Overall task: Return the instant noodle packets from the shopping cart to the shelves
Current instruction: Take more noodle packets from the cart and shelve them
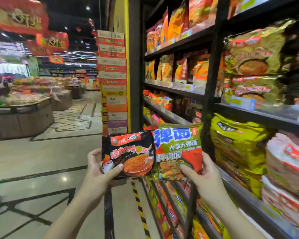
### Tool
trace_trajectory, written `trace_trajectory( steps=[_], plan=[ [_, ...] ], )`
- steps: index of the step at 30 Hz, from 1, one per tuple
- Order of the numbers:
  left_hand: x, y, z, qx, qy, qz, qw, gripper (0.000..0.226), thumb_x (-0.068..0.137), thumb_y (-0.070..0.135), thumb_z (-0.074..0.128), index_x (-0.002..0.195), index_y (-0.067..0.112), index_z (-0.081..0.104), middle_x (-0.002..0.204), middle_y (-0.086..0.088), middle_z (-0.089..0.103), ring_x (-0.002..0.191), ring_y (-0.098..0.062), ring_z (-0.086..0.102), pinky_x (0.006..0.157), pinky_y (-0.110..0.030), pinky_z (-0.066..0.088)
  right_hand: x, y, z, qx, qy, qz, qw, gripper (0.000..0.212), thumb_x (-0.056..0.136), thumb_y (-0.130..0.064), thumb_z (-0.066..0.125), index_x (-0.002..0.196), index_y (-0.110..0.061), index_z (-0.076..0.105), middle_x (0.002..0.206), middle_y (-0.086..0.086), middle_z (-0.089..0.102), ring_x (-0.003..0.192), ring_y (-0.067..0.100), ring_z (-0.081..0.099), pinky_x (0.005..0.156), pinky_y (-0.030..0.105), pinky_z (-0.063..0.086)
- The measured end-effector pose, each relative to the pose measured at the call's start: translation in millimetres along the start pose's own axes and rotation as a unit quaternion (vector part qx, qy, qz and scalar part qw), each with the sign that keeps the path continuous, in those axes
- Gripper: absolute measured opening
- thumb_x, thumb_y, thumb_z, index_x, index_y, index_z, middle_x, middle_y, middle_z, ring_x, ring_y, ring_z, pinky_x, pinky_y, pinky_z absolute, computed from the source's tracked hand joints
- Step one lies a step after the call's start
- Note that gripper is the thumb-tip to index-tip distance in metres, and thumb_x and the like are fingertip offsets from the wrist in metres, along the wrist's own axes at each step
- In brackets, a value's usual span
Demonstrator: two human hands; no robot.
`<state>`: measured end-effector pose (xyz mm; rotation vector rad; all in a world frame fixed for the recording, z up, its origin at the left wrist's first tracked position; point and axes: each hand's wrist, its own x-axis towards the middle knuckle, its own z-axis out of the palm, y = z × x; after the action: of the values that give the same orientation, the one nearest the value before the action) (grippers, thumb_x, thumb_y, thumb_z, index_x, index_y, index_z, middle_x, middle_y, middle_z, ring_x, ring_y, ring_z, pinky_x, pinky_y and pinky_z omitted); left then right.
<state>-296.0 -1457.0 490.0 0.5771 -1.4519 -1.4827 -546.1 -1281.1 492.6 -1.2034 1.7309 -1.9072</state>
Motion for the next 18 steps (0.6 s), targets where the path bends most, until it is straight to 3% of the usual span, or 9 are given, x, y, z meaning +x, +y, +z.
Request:
trace_trajectory(
  steps=[2,6,8,13,18],
  plan=[
    [38.3,-1.1,-21.6,0.006,-0.007,0.004,1.000,0.097,0.042,0.050,0.101,0.119,0.051,0.042,0.128,-0.012,0.066,0.108,-0.028,0.073,0.075,-0.041,0.063,28.7,0.8,26.0,-0.005,0.006,0.001,1.000,0.071,0.070,-0.046,0.083,0.135,-0.035,0.055,0.122,-0.011,0.073,0.111,0.009,0.071,0.101,0.046,0.056],
    [111.5,-12.2,-56.3,-0.008,-0.014,0.012,1.000,0.078,0.077,0.016,0.089,0.129,0.041,0.036,0.126,-0.015,0.067,0.106,-0.031,0.074,0.076,-0.043,0.063,81.9,11.0,71.6,-0.004,0.015,-0.005,1.000,0.070,0.072,-0.046,0.082,0.136,-0.036,0.055,0.123,-0.012,0.072,0.111,0.008,0.070,0.099,0.042,0.057],
    [143.0,-22.3,-67.5,-0.009,-0.019,0.010,1.000,0.073,0.081,0.009,0.080,0.132,0.038,0.035,0.125,-0.015,0.067,0.106,-0.032,0.074,0.077,-0.044,0.063,107.4,20.2,89.5,-0.004,0.022,-0.007,1.000,0.064,0.074,-0.042,0.082,0.132,-0.039,0.056,0.121,-0.013,0.072,0.109,0.006,0.071,0.096,0.037,0.057],
    [222.3,-53.6,-86.2,-0.016,-0.014,0.001,1.000,0.076,0.076,0.017,0.090,0.127,0.042,0.039,0.127,-0.014,0.067,0.109,-0.033,0.072,0.084,-0.051,0.061,173.9,48.3,128.2,-0.001,0.028,-0.006,1.000,0.060,0.073,-0.035,0.082,0.127,-0.040,0.058,0.116,-0.017,0.074,0.105,0.005,0.072,0.089,0.028,0.057],
    [317.1,-76.7,-88.9,-0.018,-0.015,0.001,1.000,0.086,0.049,0.042,0.100,0.115,0.050,0.045,0.122,-0.013,0.071,0.106,-0.037,0.073,0.085,-0.058,0.060,259.9,82.5,154.3,0.012,0.027,-0.008,1.000,0.048,0.083,-0.023,0.081,0.123,-0.040,0.060,0.114,-0.014,0.075,0.103,0.005,0.072,0.086,0.026,0.057]
  ],
)
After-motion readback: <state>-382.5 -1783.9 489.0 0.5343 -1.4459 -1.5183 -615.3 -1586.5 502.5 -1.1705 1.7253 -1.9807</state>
